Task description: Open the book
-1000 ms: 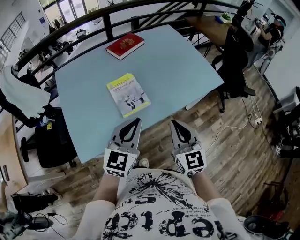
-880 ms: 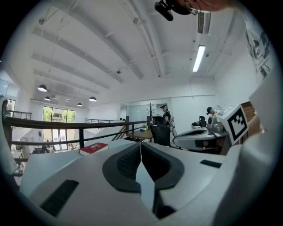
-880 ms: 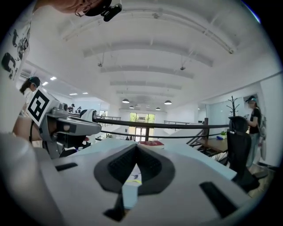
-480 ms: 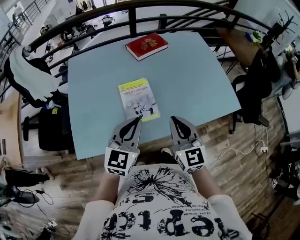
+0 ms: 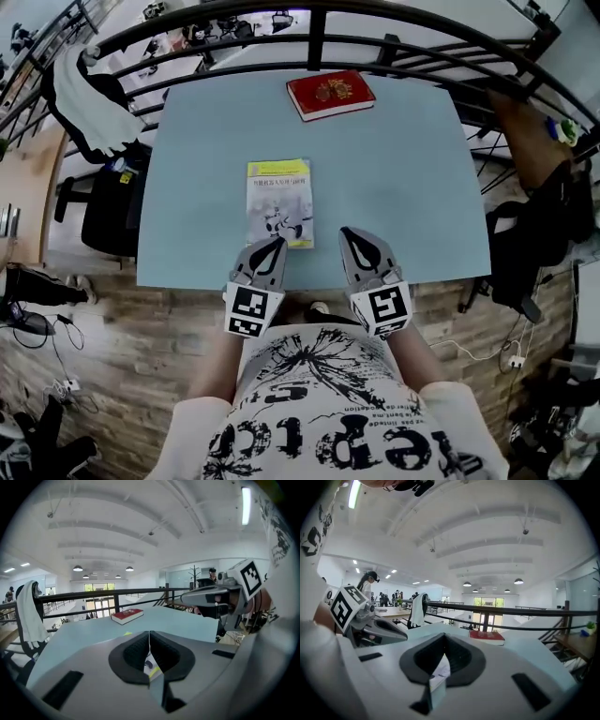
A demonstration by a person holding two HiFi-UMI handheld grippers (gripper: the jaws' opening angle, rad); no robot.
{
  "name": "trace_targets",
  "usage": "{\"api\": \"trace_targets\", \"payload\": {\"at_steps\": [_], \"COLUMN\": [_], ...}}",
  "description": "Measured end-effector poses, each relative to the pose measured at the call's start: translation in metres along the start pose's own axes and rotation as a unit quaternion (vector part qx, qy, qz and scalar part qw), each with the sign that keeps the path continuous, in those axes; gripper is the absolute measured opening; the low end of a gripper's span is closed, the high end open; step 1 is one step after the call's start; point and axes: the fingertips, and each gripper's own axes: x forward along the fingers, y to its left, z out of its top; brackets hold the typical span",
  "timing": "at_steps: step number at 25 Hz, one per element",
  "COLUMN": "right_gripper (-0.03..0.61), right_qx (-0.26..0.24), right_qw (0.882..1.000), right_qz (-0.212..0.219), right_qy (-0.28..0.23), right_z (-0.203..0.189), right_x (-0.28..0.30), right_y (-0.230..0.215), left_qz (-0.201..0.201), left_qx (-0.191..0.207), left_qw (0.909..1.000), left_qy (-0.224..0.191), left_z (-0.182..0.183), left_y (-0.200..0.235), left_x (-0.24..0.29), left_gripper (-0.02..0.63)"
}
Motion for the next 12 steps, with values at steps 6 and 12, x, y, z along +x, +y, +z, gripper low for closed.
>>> {"api": "trace_targets", "payload": {"at_steps": [6,12], "right_gripper": [0.011,0.011], "right_qx": [0.006,0.017], "right_qw": [0.999,0.997], "right_qz": [0.042,0.061], "right_qy": [0.024,0.046], "right_z": [-0.029,-0.054], "right_x": [0.004,0.004], "right_y": [-0.019,-0.034], "left_qz": [0.012,0.006], "left_qx": [-0.03,-0.064], "left_qw": [0.997,0.9858], "left_qy": [0.071,0.155], "left_z": [-0.049,-0.099], "left_y": [-0.014,-0.022], "left_x": [0.043,0.079], "left_gripper": [0.02,0.026]}}
